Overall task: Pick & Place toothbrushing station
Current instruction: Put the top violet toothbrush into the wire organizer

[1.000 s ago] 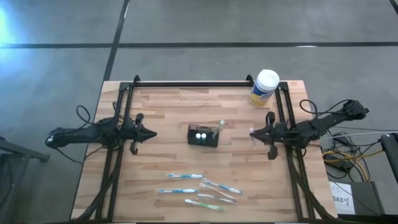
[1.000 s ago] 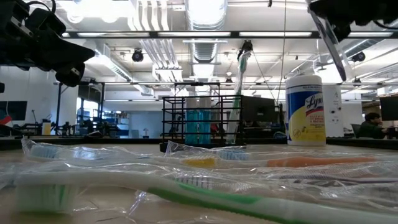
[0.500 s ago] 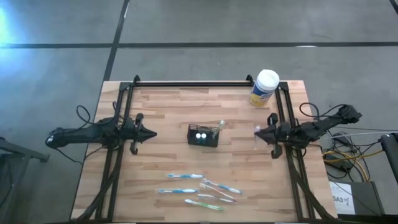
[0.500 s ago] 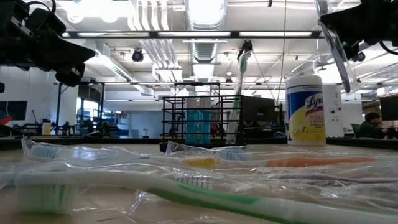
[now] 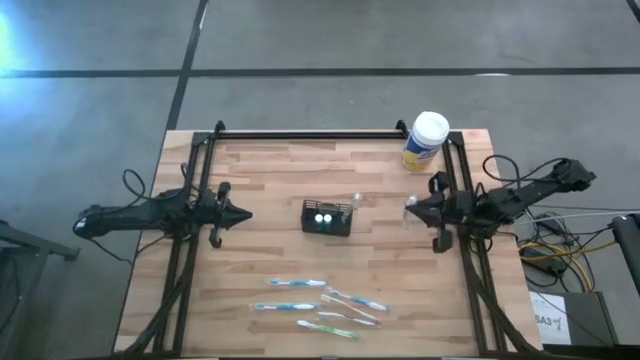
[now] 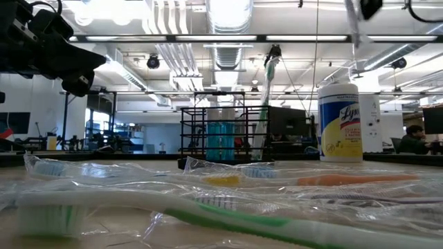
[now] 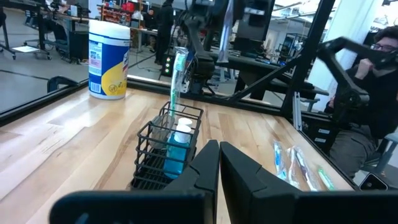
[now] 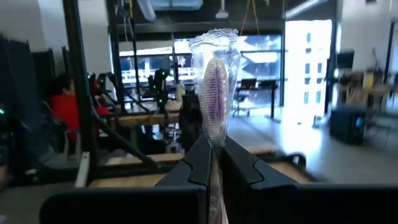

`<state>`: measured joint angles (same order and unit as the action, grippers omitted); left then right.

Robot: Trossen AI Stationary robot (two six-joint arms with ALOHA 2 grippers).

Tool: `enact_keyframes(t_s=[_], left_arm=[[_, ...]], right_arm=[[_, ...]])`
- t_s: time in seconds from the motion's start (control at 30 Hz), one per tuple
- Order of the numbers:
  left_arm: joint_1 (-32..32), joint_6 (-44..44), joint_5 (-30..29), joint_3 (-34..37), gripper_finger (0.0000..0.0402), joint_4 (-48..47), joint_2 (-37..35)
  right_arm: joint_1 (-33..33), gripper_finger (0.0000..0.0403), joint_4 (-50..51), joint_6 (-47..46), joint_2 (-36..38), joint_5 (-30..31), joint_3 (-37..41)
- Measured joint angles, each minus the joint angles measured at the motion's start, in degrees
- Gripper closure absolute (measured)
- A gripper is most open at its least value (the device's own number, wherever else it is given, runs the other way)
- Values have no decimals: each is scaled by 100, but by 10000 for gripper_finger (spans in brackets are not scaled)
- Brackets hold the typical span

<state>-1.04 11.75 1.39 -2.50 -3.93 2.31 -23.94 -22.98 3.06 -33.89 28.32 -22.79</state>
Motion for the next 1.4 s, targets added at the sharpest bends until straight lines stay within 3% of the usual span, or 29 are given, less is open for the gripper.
enact_keyframes(t_s=[0.27,0.43,0.77,1.07,1.4], left_arm=[[1,2,0,0,383,0,0],[0,4,2,0,383,-1,0],[2,15,0,0,383,-21,7],[2,4,0,-7,383,-60,13],[1,0,0,-9,383,-65,13]], right_arm=[[46,390,-801,1156,-2229,-51,-1259],[343,390,-2062,1485,-3169,-723,-1521],[1301,390,-3410,848,-4383,-1722,-1184],[1659,390,-5262,632,-5293,-1698,-538],[1672,390,-6481,574,-6444,-1245,-401]])
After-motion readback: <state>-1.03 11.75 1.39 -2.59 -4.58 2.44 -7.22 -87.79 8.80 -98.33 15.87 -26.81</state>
